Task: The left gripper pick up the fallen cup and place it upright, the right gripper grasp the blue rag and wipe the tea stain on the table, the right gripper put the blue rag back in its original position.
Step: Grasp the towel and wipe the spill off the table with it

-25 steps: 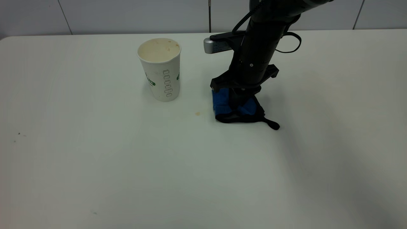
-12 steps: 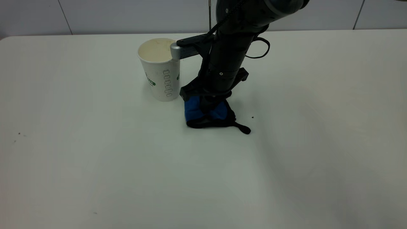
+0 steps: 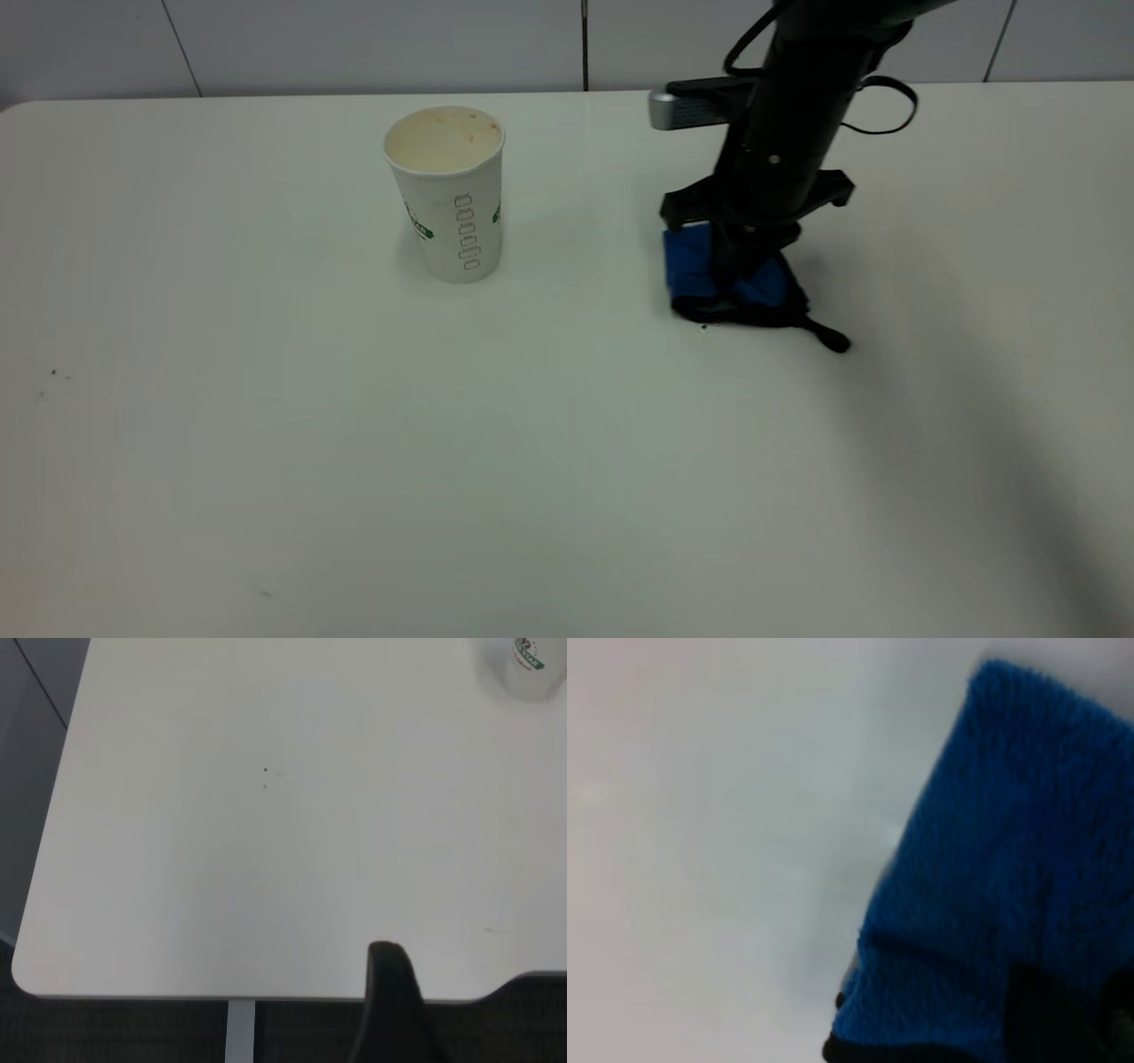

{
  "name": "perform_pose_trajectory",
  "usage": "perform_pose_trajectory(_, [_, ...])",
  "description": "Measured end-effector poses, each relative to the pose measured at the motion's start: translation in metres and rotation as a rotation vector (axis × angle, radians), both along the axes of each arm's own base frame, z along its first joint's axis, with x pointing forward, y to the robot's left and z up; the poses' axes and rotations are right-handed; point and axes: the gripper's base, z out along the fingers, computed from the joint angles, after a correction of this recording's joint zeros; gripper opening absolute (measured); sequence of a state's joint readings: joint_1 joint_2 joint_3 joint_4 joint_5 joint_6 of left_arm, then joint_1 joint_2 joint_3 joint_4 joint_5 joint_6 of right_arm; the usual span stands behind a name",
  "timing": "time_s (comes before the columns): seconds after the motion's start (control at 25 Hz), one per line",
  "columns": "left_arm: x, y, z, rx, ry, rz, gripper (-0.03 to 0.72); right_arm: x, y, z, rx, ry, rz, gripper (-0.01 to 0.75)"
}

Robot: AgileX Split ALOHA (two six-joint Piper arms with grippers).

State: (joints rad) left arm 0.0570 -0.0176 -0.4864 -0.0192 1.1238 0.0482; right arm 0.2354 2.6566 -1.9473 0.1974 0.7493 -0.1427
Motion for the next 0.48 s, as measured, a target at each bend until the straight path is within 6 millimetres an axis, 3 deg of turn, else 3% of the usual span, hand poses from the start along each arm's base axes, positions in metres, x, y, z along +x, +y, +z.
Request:
perform_pose_trajectory(0.32, [0.0,0.0,0.0,0.0,0.0,0.0,0.515,0.01,-0.102,0.013,-0.046,0.072,-0.188,0.055])
perform_pose_trajectory(0.48, [0.0,0.0,0.0,0.0,0.0,0.0,0.515,0.009,-0.13,0.013,-0.044,0.089,-0.242,0.065])
